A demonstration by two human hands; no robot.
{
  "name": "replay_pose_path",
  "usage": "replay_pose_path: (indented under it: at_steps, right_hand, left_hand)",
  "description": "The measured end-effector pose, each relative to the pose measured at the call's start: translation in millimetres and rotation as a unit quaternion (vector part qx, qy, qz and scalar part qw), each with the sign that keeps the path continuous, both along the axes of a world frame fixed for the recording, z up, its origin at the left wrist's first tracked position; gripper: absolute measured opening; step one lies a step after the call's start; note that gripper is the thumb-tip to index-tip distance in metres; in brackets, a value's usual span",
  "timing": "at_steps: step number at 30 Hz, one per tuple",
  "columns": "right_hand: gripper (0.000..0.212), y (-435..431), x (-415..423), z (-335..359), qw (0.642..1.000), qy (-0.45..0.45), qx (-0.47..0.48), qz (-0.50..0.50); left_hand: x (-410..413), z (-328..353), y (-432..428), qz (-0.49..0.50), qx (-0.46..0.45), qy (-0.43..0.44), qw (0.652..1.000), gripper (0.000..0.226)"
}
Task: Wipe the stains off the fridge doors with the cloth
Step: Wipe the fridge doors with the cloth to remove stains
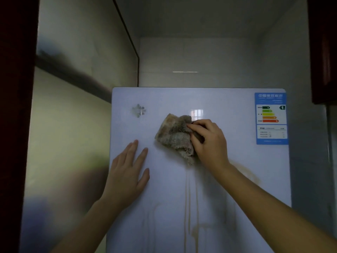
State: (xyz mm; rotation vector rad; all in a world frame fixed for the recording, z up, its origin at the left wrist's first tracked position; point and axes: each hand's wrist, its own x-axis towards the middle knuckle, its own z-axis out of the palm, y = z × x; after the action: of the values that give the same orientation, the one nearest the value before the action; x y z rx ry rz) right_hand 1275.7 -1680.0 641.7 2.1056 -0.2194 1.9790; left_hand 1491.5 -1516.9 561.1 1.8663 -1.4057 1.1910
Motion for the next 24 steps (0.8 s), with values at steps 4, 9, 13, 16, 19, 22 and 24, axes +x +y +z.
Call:
replay_pose_path:
  at_steps: [4,9,13,16,19,22,24]
  right_hand:
    - [0.031,1.1,6.4,-16.4,0.997,0.033,-0.04,-0.054]
    - [0.057,12.0,13.7,-29.1,0.996,0.06,0.003,-0.065]
    - [0.077,15.7,11.6,-31.0,0.991,0.08,0.006,-0.109]
    - [0.069,15.2,9.9,-26.6,0.992,0.059,0.007,-0.115]
    - [0.069,11.3,6.9,-19.0,0.99,0.01,0.056,-0.126]
    - [0.069,7.3,6.1,-19.3,0.987,-0.036,0.112,-0.113]
    - [0.069,9.5,11.5,-31.4,0.984,-0.056,0.136,-0.102]
  left_hand:
    - [0.3,0.8,1.6,-0.004,0.007,0.002,1.0,0.066]
    - [0.3,3.1,4.7,-0.01,0.013,0.006,1.0,0.067]
    - [4.0,5.6,6.7,-0.01,0.023,-0.006,1.0,0.066]
    - [7.5,4.3,7.5,-0.013,0.027,-0.015,0.999,0.066]
    - [10.5,2.2,5.4,-0.016,0.029,-0.018,0.999,0.069]
    - [13.1,0.1,2.8,-0.008,0.03,-0.031,0.999,0.071]
    - [15.9,-1.6,2.3,-0.003,0.031,-0.045,0.999,0.072]
